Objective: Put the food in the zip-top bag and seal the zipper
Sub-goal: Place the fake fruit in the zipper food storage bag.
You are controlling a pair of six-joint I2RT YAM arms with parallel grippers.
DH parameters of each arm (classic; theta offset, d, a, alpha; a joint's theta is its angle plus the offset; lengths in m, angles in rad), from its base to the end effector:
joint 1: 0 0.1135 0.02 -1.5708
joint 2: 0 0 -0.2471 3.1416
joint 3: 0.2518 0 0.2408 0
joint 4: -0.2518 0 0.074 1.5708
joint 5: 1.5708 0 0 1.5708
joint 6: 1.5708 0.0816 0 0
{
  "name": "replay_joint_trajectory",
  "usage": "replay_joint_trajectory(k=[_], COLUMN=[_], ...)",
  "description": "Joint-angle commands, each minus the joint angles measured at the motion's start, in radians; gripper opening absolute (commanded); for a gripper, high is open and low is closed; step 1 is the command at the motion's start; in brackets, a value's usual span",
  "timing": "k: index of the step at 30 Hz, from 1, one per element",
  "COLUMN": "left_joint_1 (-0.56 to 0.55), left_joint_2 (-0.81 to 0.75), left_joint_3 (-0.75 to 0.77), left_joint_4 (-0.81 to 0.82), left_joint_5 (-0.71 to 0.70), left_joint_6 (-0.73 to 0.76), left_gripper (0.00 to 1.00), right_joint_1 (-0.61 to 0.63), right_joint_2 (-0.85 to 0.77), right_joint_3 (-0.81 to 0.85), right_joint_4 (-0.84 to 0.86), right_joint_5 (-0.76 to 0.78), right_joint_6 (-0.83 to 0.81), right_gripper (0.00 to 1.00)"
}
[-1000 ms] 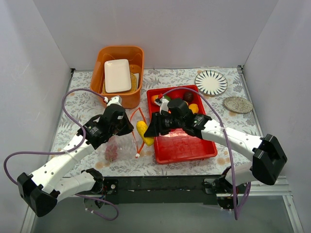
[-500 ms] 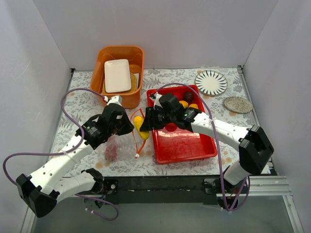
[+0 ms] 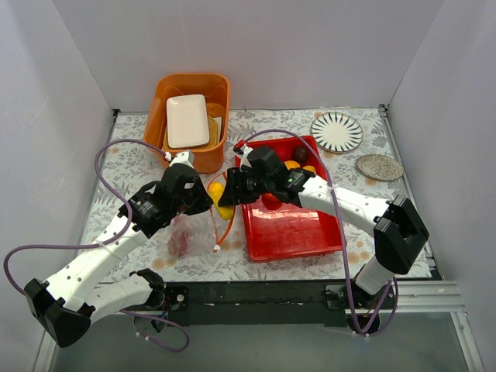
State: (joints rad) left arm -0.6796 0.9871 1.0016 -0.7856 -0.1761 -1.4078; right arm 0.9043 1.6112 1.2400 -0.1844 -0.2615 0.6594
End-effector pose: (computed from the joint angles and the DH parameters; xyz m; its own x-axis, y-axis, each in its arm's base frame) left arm 0.1854 -0.1314 0.2755 -0.6021 -0.7625 -0.2369 -0.4503 0.5693 -0.6878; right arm 0.2300 0.3266 0.2511 -0.8061 -0.0675 -0.5879 -0.5076 0.5896 0.6283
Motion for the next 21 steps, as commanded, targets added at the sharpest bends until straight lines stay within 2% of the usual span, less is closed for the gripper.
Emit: replay_joint_trajectory(k=[1, 3, 7, 11, 21], left_joint_1=[0.003, 0.003, 0.003, 0.003, 0.003], left_joint_2=[-0.022, -0.022, -0.025, -0.031, -0.038], left_joint_3=[0.043, 0.042, 0.032, 0.031, 0.023], left_joint_4=[-0.004, -0.004, -0.006, -0.007, -0.009], left_joint_5=[-0.017, -0.020, -0.025, -0.026, -0.045], left_joint_6=[0.016, 0.018, 0.012, 0.007, 0.006], left_gripper=[0.05, 0.05, 0.05, 0.06, 0.06], right_joint_1=[0.010, 0.010, 0.010, 0.010, 0.008], right_joint_2=[-0.011, -0.033, -0.083, -0.131, -0.221], right_joint_3=[0.044, 0.026, -0.020, -0.053, -0.117], right_joint_4=[-0.004, 0.006, 0.039, 0.045, -0.027], right_joint_5=[0.044, 0.059, 0.082, 0.119, 0.211], right_joint_6=[0.006, 0.003, 0.002, 0.003, 0.000], right_gripper=[0.43, 0.48, 0.67, 0.71, 0.72])
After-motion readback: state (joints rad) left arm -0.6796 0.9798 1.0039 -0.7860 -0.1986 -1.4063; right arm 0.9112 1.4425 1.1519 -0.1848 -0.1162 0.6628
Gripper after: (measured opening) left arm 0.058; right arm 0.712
